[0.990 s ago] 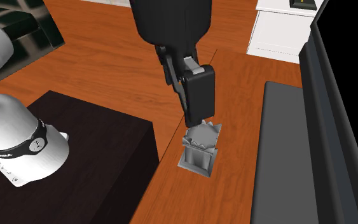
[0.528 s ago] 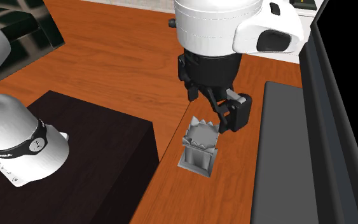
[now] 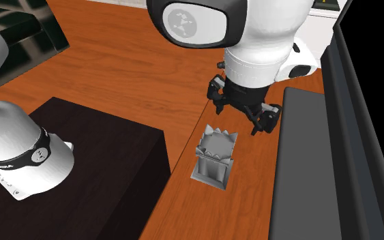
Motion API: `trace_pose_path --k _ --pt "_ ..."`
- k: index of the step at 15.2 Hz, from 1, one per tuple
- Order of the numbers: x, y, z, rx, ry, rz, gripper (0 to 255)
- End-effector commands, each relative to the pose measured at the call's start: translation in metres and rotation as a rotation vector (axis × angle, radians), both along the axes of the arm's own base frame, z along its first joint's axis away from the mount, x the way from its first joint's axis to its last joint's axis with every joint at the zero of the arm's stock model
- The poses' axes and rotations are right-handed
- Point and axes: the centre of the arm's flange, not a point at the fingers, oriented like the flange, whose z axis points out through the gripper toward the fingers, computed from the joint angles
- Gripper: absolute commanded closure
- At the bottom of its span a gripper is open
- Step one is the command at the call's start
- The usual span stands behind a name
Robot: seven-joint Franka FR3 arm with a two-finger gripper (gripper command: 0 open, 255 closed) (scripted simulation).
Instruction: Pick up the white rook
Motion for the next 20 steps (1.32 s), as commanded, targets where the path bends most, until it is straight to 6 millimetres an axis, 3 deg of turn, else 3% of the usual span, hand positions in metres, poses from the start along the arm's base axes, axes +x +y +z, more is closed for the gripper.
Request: trace_pose_path --k 1,9,11,12,20 --pt "0.006 0.017 -0.020 0.015 -0.003 0.078 0" --pt "0.006 0.020 -0.063 0.017 -0.003 0.088 0" --pt "0.006 0.020 -0.062 0.017 -0.003 0.088 0" --pt "0.006 0.019 -0.063 0.017 -0.003 0.088 255" --pt "0.006 0.019 -0.063 0.017 -0.003 0.088 255"
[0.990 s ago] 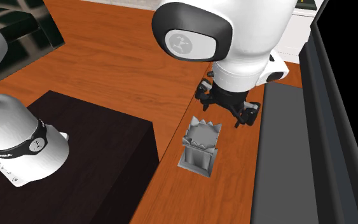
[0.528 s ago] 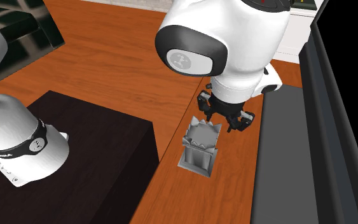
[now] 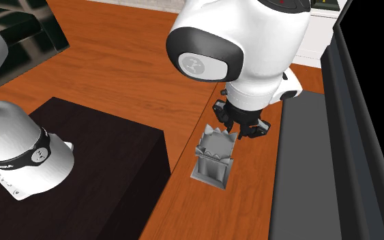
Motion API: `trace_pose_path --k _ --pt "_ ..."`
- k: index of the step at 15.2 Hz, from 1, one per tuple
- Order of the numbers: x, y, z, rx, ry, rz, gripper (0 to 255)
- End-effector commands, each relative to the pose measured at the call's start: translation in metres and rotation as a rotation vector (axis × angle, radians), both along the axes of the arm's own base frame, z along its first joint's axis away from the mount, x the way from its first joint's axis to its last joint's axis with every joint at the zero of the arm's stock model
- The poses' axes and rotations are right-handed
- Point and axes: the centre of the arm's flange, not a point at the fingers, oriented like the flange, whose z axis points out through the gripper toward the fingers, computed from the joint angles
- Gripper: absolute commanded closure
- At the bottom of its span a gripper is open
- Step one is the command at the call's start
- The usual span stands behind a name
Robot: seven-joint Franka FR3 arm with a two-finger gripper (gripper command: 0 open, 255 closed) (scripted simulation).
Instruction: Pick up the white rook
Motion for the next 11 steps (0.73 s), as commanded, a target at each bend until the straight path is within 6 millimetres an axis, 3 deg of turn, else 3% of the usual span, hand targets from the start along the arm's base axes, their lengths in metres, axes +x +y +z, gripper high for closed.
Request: trace_pose_path --k 1,11 --pt "0.000 0.000 0.000 -0.001 0.001 -0.001 255" --pt "0.000 0.000 0.052 -0.001 0.001 -0.001 255"
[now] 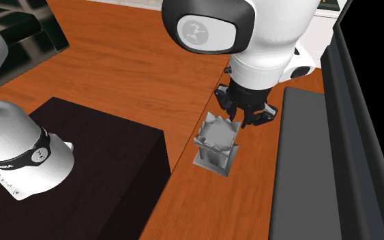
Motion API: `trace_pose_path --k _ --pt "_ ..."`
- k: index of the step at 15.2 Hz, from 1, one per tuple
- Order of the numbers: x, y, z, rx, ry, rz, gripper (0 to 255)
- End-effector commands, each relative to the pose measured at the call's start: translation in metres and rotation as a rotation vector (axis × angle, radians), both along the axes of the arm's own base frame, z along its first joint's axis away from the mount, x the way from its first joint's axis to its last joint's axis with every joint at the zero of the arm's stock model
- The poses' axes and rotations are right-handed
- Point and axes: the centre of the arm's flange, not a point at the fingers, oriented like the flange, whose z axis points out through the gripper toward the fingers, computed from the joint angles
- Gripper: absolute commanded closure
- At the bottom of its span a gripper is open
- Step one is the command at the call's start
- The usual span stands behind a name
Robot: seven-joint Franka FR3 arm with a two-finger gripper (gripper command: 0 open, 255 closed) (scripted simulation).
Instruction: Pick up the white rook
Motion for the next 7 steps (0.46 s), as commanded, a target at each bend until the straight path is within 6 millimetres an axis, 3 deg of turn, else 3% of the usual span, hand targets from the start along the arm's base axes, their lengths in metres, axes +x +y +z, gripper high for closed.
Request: trace_pose_path --k 1,5,7 --pt "0.000 0.001 0.010 0.000 0.000 0.000 255" --pt "0.000 0.001 0.031 0.000 0.000 0.000 255" --pt "0.000 0.001 0.032 0.000 0.000 0.000 255"
